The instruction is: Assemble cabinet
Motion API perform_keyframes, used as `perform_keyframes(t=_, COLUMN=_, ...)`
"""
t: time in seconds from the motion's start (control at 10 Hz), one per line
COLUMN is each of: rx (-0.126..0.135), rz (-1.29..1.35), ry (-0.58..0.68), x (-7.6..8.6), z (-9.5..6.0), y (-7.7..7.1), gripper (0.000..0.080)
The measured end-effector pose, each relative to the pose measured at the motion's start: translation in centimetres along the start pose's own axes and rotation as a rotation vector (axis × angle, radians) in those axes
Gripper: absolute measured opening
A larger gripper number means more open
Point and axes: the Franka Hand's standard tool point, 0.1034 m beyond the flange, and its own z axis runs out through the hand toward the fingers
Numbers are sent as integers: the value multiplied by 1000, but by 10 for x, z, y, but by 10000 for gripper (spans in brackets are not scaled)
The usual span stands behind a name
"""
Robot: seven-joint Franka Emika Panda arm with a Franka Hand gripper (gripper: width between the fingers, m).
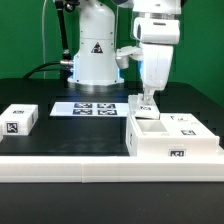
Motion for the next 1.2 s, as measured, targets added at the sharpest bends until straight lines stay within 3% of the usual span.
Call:
perform_keyframes(t=0.8, rx=8, rz=-10, ry=-1, x=-2, z=3, y=1, gripper=70)
perform_keyframes(t=1.2, rx=30, rz=-25, ry=-16, x=-3, z=2, y=1, gripper=70)
